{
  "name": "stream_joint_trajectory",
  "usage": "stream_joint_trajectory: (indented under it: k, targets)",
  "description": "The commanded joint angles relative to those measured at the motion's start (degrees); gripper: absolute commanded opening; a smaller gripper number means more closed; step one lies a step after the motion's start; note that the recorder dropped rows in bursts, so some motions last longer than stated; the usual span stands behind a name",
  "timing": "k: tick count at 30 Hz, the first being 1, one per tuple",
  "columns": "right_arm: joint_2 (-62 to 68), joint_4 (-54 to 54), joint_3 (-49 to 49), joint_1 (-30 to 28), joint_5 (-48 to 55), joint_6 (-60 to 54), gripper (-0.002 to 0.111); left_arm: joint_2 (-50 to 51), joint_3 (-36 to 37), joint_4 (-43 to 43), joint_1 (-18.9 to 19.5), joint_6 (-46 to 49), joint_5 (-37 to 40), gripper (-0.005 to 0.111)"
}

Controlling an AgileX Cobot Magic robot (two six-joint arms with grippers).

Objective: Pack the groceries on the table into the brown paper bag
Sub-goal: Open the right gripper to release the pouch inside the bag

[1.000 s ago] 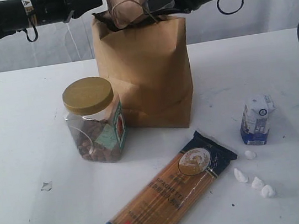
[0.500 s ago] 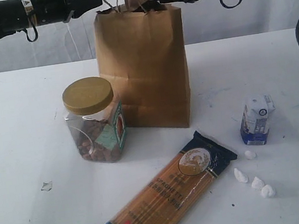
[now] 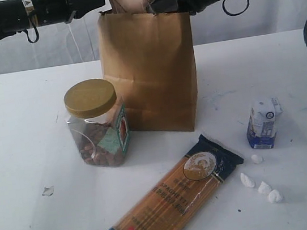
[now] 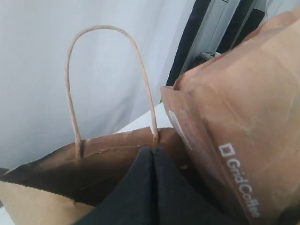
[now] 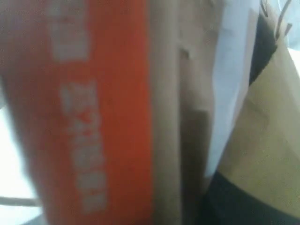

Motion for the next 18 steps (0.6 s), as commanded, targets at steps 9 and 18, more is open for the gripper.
stream_joint_trajectory:
  k: [9,18]
  targets:
    - [-1.54,-8.66,-0.39,-0.20,4.20,-0.54,0.047,-0.24,0.03,-0.26,0.04,-0.24,-0.32,0.000]
    - [-5.76,-11.44,-0.44,-0.20,4.20,-0.40,0.061,-0.24,0.03,-0.26,0.04,-0.24,-0.32,0.000]
